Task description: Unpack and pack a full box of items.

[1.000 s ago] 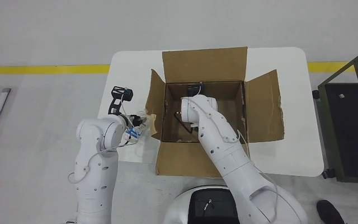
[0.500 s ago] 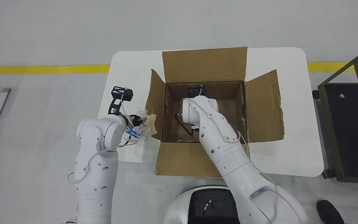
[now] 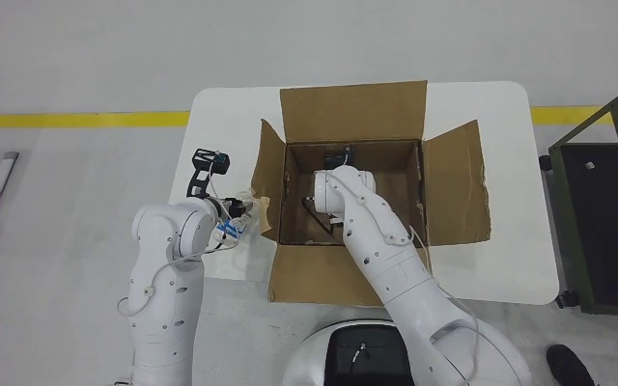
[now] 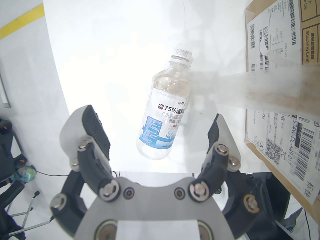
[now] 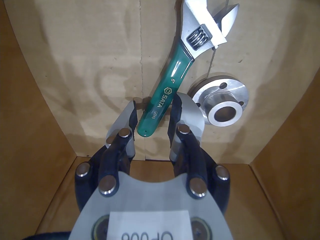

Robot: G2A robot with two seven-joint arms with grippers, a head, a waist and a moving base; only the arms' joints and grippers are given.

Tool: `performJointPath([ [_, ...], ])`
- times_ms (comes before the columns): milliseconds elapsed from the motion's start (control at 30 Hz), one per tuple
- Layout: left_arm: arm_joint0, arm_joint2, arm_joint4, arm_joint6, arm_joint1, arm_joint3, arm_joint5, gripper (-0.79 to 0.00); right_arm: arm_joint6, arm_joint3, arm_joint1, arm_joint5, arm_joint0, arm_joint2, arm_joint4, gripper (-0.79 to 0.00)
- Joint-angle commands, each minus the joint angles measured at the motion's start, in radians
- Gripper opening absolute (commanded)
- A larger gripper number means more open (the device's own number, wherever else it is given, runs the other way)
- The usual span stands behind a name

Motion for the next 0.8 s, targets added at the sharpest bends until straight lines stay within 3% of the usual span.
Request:
performJointPath([
  [0, 0.000, 0.000, 0.000, 0.000, 0.000, 0.000, 0.000, 0.000, 0.001, -0.004, 0.000, -0.001, -0.001, 0.000, 0.000, -0.456],
  [500, 0.000, 0.000, 0.000, 0.000, 0.000, 0.000, 0.000, 0.000, -0.004, 0.010, 0.002, 0.004, -0.002, 0.005, 0.005, -0.437],
  [767, 0.000, 0.000, 0.000, 0.000, 0.000, 0.000, 0.000, 0.000, -0.010, 0.023, 0.001, 0.010, 0.004, 0.006, 0.009, -0.514],
])
